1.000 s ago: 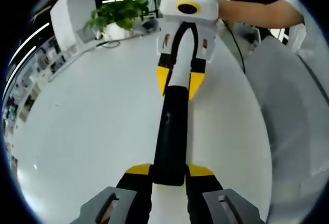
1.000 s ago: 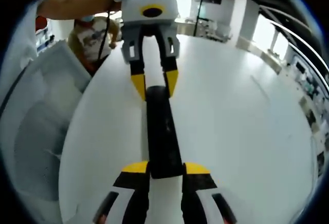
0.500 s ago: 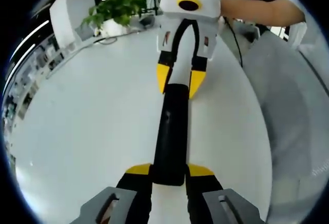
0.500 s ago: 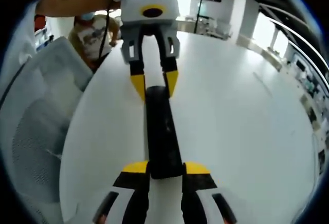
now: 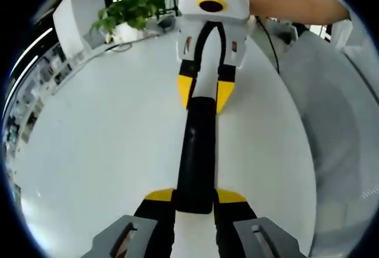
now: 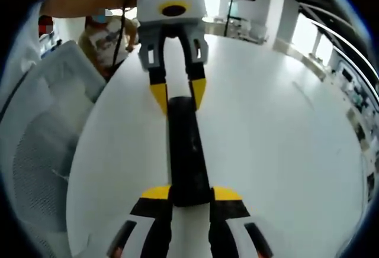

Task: Press the specified remote control buttons in sequence, fully releasing each button before pressing the next.

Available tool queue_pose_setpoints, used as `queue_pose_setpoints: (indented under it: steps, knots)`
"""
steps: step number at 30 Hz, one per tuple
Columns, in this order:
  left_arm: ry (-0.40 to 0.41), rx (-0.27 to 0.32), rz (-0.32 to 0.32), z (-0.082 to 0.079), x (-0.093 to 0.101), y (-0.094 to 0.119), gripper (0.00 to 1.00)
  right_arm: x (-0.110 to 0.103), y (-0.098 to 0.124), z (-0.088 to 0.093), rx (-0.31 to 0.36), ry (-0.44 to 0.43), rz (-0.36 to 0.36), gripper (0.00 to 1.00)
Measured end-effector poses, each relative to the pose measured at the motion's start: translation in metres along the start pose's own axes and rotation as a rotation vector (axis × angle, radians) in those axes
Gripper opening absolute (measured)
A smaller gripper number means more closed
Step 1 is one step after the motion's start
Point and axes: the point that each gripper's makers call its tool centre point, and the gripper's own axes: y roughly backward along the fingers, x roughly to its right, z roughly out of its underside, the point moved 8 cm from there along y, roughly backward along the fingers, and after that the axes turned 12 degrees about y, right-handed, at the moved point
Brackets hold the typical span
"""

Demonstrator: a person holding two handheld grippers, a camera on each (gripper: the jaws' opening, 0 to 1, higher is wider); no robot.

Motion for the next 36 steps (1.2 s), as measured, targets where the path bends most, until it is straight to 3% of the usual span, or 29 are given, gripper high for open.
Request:
queue_pose_setpoints:
  steps: [9,19,36]
  knots:
    - [0.001,-0.018,0.012,-0.0008,-0.0018,-0.0010,0.24,0.0030,-0.0006,-0.0008,-0.012,0.007,-0.018,0.20]
    - [0.015,0.050,0.029,0.0039,-0.0033,0.0006,0.24,0.0048,-0.0007,0.0007,-0.008,0.004,-0.016,0.20]
    - [0.000,0.017,0.026,0.0010,-0.0033,0.0012,0.23,0.0066,-0.0009,0.0016,-0.035,0.021,-0.033,0.20]
